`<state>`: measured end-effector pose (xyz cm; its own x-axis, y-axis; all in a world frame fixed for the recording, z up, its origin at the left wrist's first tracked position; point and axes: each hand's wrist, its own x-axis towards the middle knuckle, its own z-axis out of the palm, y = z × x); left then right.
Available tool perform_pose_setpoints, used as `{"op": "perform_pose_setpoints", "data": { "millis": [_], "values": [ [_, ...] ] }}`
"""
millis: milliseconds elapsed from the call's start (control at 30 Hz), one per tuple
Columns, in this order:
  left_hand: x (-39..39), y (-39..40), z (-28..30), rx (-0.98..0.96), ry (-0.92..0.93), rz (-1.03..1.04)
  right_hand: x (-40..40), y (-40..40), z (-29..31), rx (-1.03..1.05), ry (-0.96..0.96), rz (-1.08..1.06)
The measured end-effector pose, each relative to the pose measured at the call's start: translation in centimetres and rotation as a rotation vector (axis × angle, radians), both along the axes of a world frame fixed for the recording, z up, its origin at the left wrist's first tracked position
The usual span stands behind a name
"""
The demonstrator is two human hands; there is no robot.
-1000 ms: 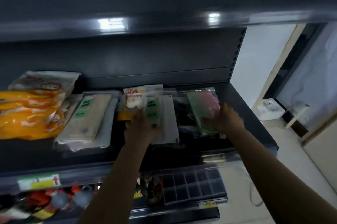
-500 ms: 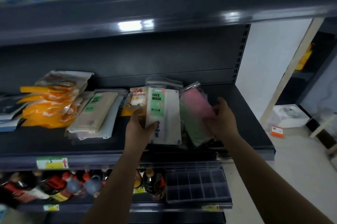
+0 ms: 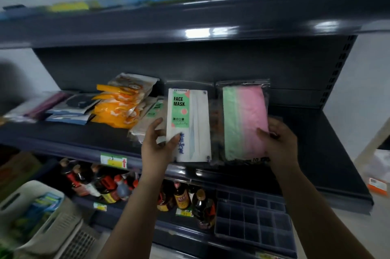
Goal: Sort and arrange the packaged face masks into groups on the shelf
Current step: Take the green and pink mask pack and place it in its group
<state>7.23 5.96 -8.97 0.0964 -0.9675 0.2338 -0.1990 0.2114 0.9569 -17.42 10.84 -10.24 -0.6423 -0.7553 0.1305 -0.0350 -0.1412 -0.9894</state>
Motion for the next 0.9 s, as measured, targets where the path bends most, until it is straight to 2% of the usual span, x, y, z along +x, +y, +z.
{"op": "perform_pose_setpoints", "data": {
  "millis": [67,300,733,900],
  "values": [
    [2.0,-0.2,0.0,0.031,0.032,0.034,1.3,-0.9,-0.2,-0.012,-0.057,0.017],
    [6.7,-2.3,-0.4,0.150,0.044,0.061,5.6,-2.8,0.6,0.025,-0.057,0.158],
    [11.2,-10.3,-1.2,0.281,-0.044,-0.076,11.8,-6.4,2.0,0.022,-0.055,0.002],
    [11.5,-12.8,-1.5,0.336,0.022,-0.161,13.3,-7.2,2.3,0.015,-0.092,-0.040]
  ]
}}
